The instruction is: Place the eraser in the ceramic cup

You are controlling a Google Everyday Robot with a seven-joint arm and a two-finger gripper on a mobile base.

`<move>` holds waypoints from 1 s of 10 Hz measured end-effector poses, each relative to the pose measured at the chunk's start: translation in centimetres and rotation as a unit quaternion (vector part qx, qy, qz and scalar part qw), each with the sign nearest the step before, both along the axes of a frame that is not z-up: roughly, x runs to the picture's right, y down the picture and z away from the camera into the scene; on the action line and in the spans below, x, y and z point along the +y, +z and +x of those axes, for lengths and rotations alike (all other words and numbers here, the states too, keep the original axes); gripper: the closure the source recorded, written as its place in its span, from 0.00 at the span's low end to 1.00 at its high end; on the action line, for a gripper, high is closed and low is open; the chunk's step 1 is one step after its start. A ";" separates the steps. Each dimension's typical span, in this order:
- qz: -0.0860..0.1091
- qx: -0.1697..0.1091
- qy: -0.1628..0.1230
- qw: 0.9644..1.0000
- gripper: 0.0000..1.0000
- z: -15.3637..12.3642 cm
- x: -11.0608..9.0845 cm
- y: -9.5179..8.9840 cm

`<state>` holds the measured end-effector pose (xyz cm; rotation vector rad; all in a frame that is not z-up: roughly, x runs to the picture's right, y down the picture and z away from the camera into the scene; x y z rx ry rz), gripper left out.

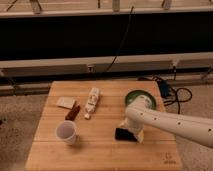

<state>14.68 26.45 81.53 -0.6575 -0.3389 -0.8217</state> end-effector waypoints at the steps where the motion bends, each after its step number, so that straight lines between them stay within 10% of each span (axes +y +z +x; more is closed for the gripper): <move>1: 0.001 0.000 0.000 1.000 0.48 0.0 -0.3 -0.2; 7: -0.001 0.001 0.000 1.000 0.94 0.1 -0.5 -0.8; 10: -0.001 -0.002 0.001 1.000 1.00 0.4 -0.5 -0.8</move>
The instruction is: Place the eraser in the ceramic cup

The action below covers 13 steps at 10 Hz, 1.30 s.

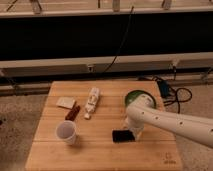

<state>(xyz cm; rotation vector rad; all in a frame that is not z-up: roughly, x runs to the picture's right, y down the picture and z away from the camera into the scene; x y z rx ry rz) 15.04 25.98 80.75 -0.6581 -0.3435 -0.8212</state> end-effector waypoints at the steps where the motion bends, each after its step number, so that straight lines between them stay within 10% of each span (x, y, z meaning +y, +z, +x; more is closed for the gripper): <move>1: 0.000 0.001 0.000 1.000 1.00 0.1 0.0 -0.1; 13: 0.003 0.002 -0.001 1.000 1.00 1.1 -1.0 -0.1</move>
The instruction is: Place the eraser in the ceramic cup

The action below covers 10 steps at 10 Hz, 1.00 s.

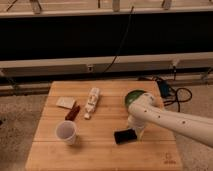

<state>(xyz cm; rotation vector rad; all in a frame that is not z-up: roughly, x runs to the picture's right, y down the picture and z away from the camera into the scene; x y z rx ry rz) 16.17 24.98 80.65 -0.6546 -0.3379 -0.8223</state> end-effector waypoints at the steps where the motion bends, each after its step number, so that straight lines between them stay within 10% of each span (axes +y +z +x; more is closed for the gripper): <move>1: 0.001 0.001 0.000 1.000 1.00 0.0 -0.1 -0.1; 10: 0.006 0.004 -0.003 1.000 1.00 0.3 -1.3 -0.6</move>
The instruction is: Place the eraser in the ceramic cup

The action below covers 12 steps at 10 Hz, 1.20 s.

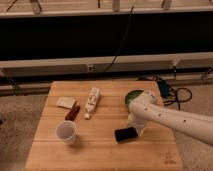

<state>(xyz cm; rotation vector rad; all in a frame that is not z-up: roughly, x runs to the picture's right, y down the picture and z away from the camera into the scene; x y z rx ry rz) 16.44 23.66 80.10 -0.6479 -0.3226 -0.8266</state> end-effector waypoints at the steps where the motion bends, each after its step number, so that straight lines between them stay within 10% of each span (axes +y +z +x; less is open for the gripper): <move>1: 0.001 0.001 0.000 1.000 1.00 0.1 -0.2 -0.1; 12: 0.029 0.006 -0.071 0.997 1.00 -4.1 -7.5 -5.6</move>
